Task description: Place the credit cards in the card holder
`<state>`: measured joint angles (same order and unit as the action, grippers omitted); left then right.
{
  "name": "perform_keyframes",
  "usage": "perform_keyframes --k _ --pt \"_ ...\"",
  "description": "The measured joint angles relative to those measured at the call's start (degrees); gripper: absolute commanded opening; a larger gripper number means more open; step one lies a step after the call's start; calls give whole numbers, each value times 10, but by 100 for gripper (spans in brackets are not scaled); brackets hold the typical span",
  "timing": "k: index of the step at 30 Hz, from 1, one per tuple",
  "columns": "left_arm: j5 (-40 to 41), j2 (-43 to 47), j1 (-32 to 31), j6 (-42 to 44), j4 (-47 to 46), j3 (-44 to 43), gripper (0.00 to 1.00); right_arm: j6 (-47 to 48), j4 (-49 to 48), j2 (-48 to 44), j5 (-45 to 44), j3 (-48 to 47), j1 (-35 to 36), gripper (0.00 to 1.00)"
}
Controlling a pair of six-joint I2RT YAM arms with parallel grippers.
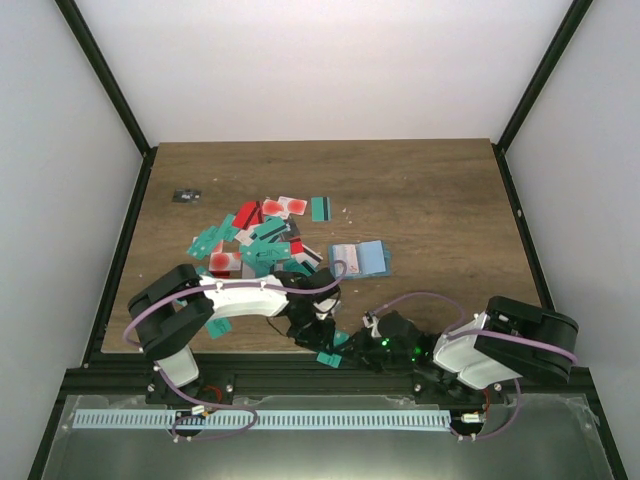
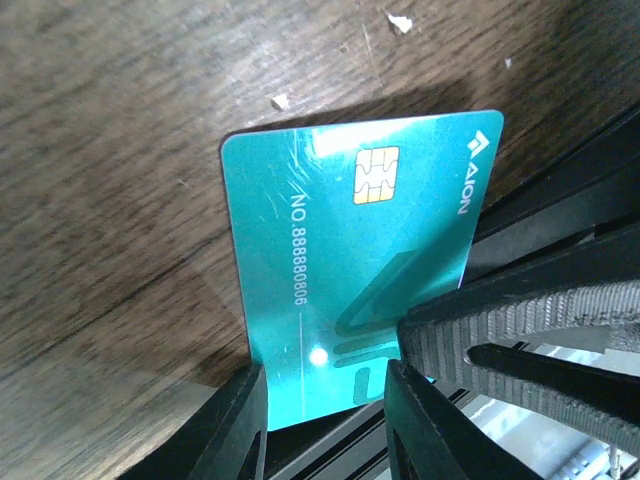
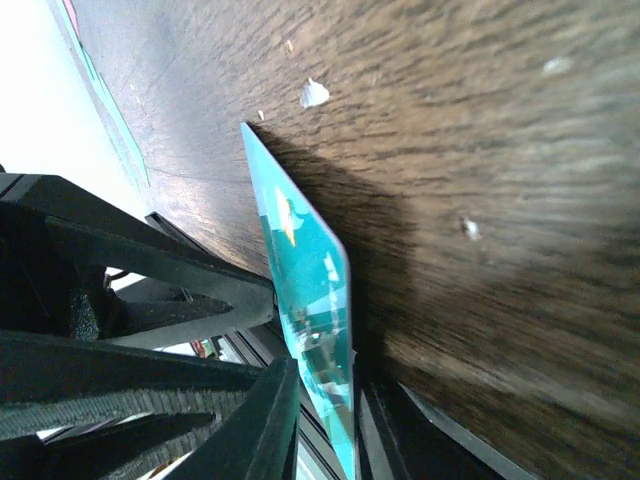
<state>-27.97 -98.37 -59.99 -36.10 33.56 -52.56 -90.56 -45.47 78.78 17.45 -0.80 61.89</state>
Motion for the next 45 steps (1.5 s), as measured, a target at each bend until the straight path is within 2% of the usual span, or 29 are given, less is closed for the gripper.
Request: perform_keyframes --k 5,9,15,21,27,32,36,40,45 --pt "-20 0 0 -9 -19 9 36 8 1 0 -1 1 0 13" --pt "-26 0 0 -13 -26 12 35 5 1 0 -3 1 0 2" --pt "-26 2 3 -15 -26 12 35 -2 12 -24 -17 1 -3 1" --pt "15 25 17 -18 -7 13 36 18 103 -101 -37 -7 -7 1" --pt "55 97 77 -6 27 14 38 79 204 -179 -42 -35 -25 1" --pt "63 158 167 25 52 13 39 149 257 -239 -21 -67 -103 1" --pt "56 180 236 59 69 1 39 215 296 -261 32 -106 -201 1" --pt "20 181 282 92 64 -33 42 297 328 -235 114 -169 -294 1" --pt "-56 166 312 120 27 -83 43 406 362 -153 250 -271 -404 1"
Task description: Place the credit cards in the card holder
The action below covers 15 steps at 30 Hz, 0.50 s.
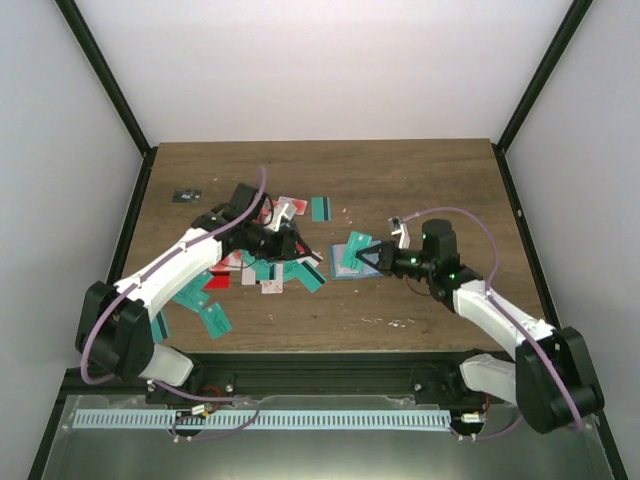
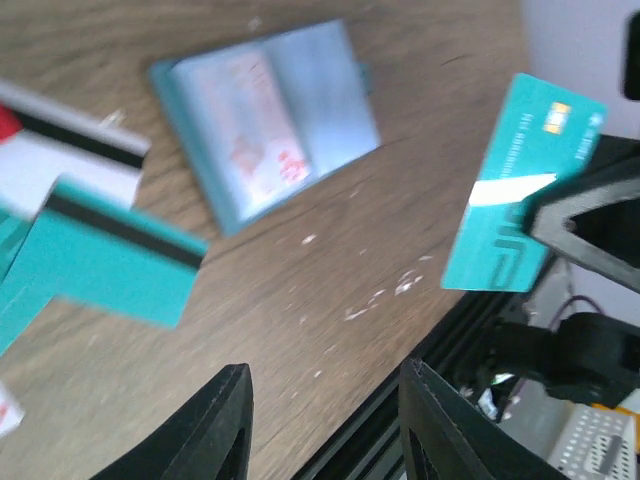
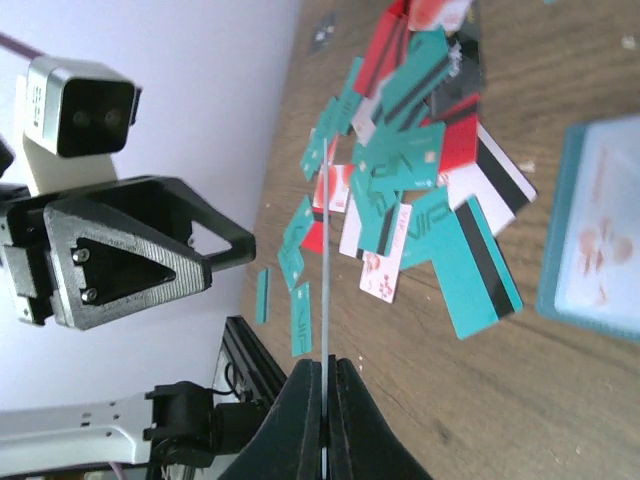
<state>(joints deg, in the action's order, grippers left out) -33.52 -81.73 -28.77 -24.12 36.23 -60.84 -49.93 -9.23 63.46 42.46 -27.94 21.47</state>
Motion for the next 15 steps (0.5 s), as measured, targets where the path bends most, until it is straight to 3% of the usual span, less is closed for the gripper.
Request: perform_keyframes --k 5,15 --pt "-82 -65 9 29 -42 -68 42 68 7 71 123 -65 -72 1" --pt "-208 -145 14 54 -96 -128 42 133 15 136 264 -132 -87 1"
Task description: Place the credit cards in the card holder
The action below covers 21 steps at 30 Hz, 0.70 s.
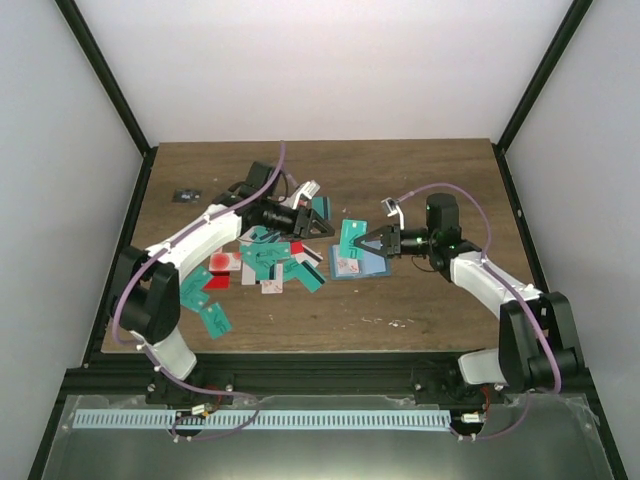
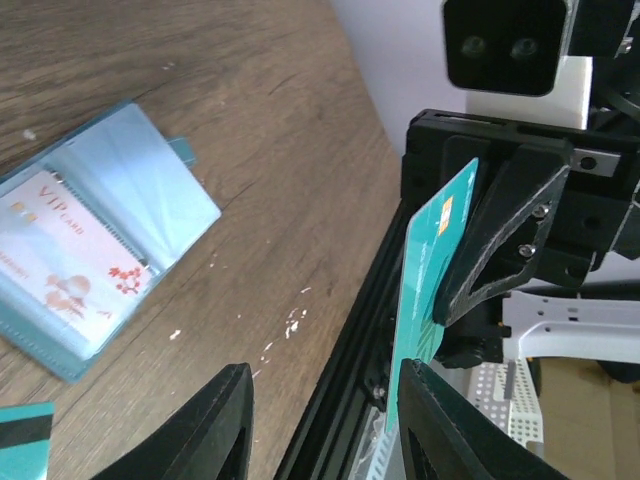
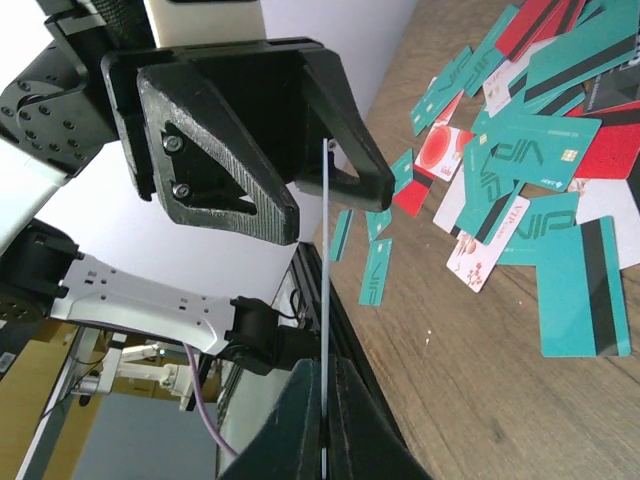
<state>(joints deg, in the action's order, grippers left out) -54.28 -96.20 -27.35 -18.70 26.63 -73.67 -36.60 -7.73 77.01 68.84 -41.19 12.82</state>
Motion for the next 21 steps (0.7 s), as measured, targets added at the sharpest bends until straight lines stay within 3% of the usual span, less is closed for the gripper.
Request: perform_keyframes --k 17,21 --pt "-97 -21 -8 -7 -48 1 38 -15 -36 19 49 0 0 1" --pt "-101 -21 -20 -14 -55 7 28 -23 -49 19 58 0 0 1"
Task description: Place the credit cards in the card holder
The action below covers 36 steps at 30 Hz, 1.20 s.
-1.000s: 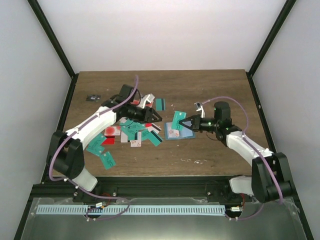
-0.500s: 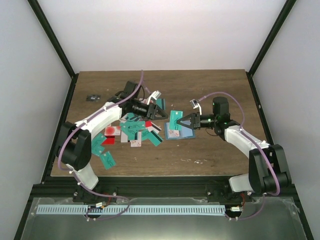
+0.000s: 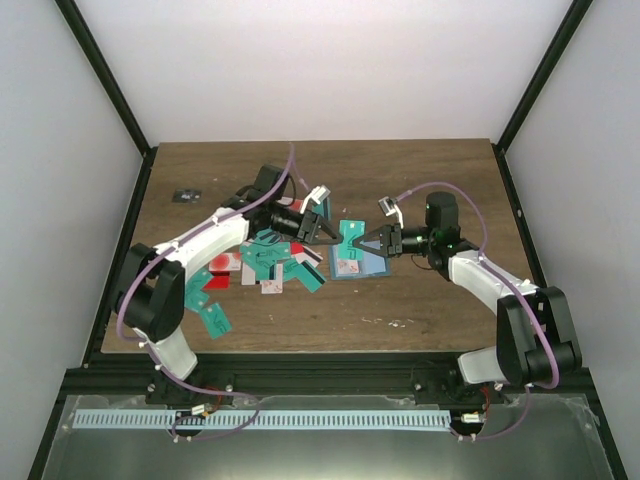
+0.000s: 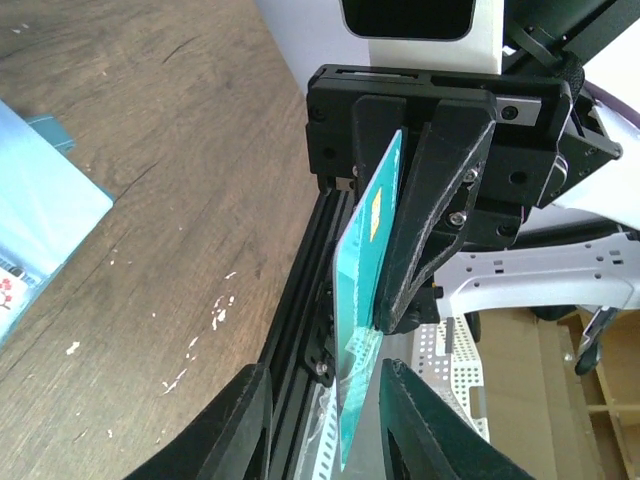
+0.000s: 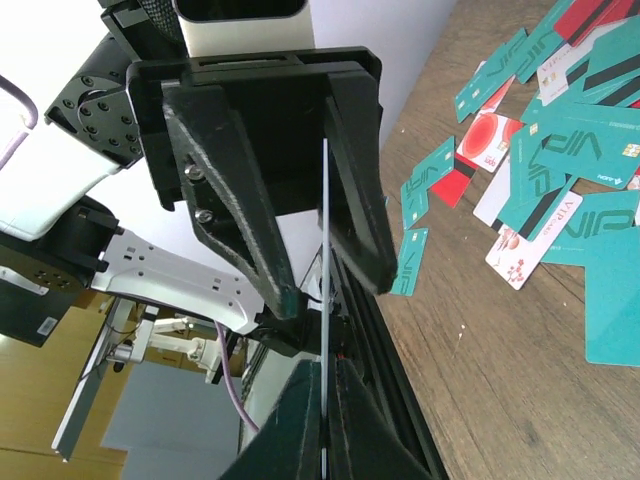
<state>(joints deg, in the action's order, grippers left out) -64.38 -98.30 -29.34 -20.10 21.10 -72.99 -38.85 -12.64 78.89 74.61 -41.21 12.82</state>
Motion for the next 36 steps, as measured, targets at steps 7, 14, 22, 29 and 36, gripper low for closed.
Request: perform_keyframes --k 7,14,22,29,36 --pt "-8 0 -10 -30 -40 11 4 -10 -7 0 8 0 0 6" --pt "2 0 -12 -59 -68 20 4 22 59 2 -28 -20 -3 55" --pt "71 -59 -12 -46 -7 -26 4 81 222 -8 -229 -61 -49 53" --pt "112 -155 -12 -30 64 -89 4 111 327 39 -374 -97 -62 50" --pt "121 -225 -16 -14 103 -152 4 120 359 92 -431 -98 -63 38"
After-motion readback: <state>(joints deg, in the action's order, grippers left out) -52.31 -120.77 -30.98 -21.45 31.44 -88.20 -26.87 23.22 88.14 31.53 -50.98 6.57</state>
